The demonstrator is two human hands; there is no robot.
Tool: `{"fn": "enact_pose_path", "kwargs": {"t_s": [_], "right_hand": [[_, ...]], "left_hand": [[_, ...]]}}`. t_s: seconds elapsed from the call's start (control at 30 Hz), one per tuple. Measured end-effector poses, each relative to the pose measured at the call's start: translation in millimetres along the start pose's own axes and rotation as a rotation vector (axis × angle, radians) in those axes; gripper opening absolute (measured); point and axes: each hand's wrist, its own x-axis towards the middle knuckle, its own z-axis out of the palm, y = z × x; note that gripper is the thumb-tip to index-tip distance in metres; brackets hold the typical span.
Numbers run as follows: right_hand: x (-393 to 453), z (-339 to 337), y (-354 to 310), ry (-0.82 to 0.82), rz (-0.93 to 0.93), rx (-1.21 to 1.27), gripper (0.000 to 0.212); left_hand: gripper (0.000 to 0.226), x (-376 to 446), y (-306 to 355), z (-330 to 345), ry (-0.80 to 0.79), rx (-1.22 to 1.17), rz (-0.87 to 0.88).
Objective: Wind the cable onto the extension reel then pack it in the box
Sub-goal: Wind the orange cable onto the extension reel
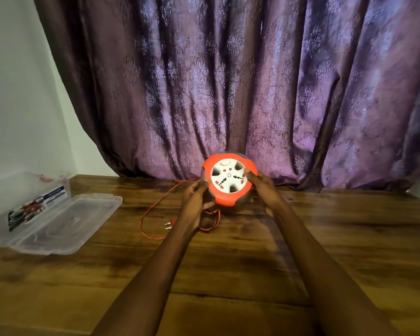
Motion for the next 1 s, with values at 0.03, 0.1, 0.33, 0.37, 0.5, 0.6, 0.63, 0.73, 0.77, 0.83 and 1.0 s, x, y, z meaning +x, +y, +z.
{"fn": "enact_pose_path", "kwargs": {"t_s": [0.03,0.1,0.33,0.37,0.5,0.6,0.63,0.73,0.77,0.83,1.0], "right_hand": [[0,-2,0,0.023,-0.029,0.032,0.035],[0,-8,-4,0.061,-0.063,0.11,0.038],[-5,-37,-7,0.083,0.041,0.26,0.04],[-6,-40,-6,0.088,0.052,0.287,0.049],[-11,-46,-7,0.103,0.072,0.313,0.067],[-12,-48,-5,0.113,0.074,0.307,0.069],[-12,-48,-4,0.117,0.075,0.31,0.065],[-10,-51,0,0.125,0.071,0.317,0.054],[-10,-52,1,0.128,0.071,0.318,0.054],[-9,-52,2,0.143,0.061,0.321,0.052],[-8,-43,6,0.247,0.004,0.293,0.046]], "left_hand": [[0.015,1,3,0,0.009,0.033,0.006],[0.02,3,8,-2,0.081,0.055,0.06],[0.033,14,3,-29,-0.043,0.774,0.428],[0.039,13,0,-27,-0.144,0.806,0.45],[0.036,16,-12,-24,-0.404,0.902,0.374],[0.024,22,-11,-32,-0.386,0.943,0.269],[0.021,23,-10,-34,-0.402,0.93,0.248],[0.013,23,-4,-41,-0.429,0.839,0.179],[0.015,22,-3,-44,-0.423,0.796,0.167],[0.021,20,1,-47,-0.38,0.654,0.116],[0.013,18,13,-53,-0.243,0.371,0.035]]}}
